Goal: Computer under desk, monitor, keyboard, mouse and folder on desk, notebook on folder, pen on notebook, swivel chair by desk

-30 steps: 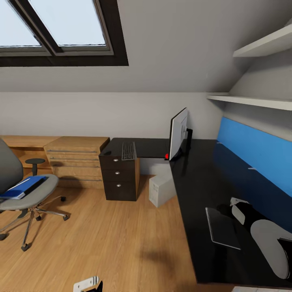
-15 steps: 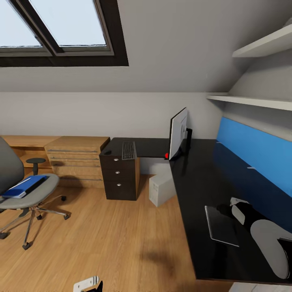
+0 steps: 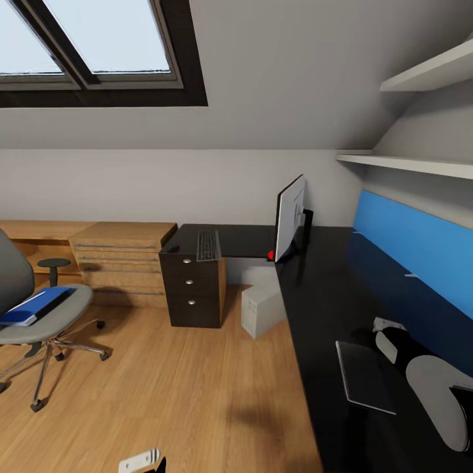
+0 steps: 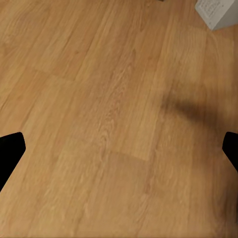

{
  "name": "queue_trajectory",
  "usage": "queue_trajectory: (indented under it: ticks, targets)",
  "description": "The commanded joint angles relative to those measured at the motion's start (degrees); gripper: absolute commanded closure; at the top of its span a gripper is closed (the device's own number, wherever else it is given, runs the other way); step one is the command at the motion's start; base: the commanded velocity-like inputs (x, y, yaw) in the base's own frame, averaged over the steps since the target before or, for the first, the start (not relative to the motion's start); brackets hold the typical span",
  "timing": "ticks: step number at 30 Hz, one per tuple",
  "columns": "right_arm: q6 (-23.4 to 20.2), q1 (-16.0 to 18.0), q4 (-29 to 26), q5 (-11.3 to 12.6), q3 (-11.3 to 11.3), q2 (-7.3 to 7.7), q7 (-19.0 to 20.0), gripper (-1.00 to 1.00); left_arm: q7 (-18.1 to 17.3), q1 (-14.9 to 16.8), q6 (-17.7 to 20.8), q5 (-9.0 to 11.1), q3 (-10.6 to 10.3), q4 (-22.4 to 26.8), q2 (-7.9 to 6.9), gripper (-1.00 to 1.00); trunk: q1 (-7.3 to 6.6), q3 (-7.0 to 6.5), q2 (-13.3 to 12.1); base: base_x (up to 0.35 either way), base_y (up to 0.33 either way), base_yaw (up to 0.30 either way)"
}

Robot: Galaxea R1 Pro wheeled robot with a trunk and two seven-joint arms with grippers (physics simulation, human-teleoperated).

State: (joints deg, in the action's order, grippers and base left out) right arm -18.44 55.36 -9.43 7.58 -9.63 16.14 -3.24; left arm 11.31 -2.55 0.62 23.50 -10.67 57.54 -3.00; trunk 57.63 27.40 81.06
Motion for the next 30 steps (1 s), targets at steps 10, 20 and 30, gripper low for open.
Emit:
queue_trajectory:
  ticks: [10,20,30]
  targets:
    - [1.87,0.01,0.02,0.68,-0.04,-0.05,-0.21,-1.00,0.45,0.00,0.05,0.46,-0.31,-0.38,-0.08,-1.00,0.00,0.05,0.03,0.095,0.000,0.000]
    - [1.81,0.01,-0.20,0.77,-0.04,-0.06,-0.28,-1.00,0.56,0.00,0.08,0.57,-0.01,0.20,0.16,-1.00,0.66,0.59,1.23,0.021,0.000,0.000]
    - [1.50,0.01,-0.03,0.76,-0.04,-0.06,-0.28,-1.00,0.64,0.01,0.08,0.58,-0.03,0.20,0.18,-1.00,2.86,2.38,5.24,0.000,0.000,0.000]
